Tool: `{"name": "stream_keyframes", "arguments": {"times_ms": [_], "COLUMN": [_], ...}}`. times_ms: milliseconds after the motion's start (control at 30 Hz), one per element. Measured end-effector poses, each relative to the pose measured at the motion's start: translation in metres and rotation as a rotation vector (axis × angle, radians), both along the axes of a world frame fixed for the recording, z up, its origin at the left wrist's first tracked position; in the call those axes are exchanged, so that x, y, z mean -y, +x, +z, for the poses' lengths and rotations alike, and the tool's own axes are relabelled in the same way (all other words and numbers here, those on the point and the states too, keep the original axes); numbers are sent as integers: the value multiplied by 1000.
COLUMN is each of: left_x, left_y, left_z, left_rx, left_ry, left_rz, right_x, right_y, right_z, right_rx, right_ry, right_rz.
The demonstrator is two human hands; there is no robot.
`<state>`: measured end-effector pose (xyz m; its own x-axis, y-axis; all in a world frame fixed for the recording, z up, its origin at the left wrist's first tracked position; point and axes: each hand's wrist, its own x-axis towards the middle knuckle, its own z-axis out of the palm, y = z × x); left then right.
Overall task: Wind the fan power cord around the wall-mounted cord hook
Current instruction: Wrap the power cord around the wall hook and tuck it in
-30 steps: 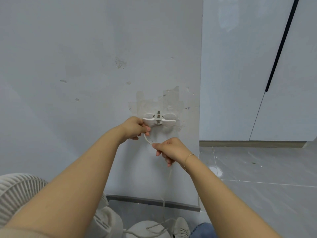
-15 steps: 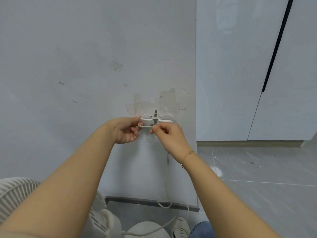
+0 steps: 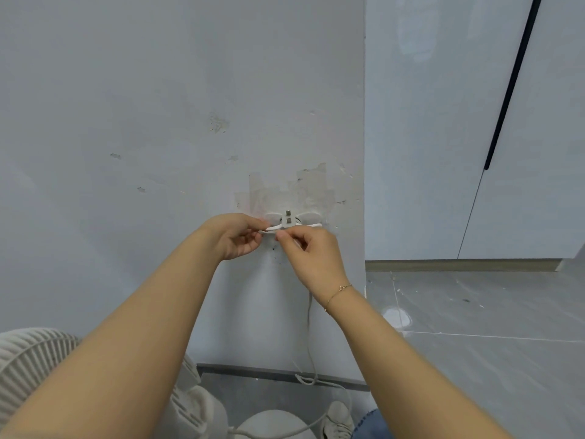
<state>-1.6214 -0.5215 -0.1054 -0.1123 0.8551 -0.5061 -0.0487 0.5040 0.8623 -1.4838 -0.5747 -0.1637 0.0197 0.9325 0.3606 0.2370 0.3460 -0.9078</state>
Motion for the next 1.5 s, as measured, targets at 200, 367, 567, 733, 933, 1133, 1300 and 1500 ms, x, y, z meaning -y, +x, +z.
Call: {"name": "stream_keyframes", "arguments": {"times_ms": [200,367,567,733,933,1133,1300,1500], "left_x": [-1,3,2,7,20,34,33,25], "left_y": [9,14,15,13,-3,-22,-23,-11], "left_z": [4,6,4,4,10,6,1,-4], "left_rx": [-252,-421,-564,-683,-632,-624,-664,-741], "left_ry": [127,223,345,454,538,582,610,694], "left_rz": [-4,-14,-25,-42,-181,-373,-380,-346], "right_x": [4,5,3,-2,-3,-8,-9,-13], "right_y": [-4,-7,-7,3,6,24,25,25], "right_z": [1,6,14,29,28,34,37,46], "right_rx": [29,58,246,357,339,279,172,75], "right_ry": [95,158,313,248,318,291,288,241], "right_rz": [-177,-301,-402,-349,-424,-478,-397,-282]}}
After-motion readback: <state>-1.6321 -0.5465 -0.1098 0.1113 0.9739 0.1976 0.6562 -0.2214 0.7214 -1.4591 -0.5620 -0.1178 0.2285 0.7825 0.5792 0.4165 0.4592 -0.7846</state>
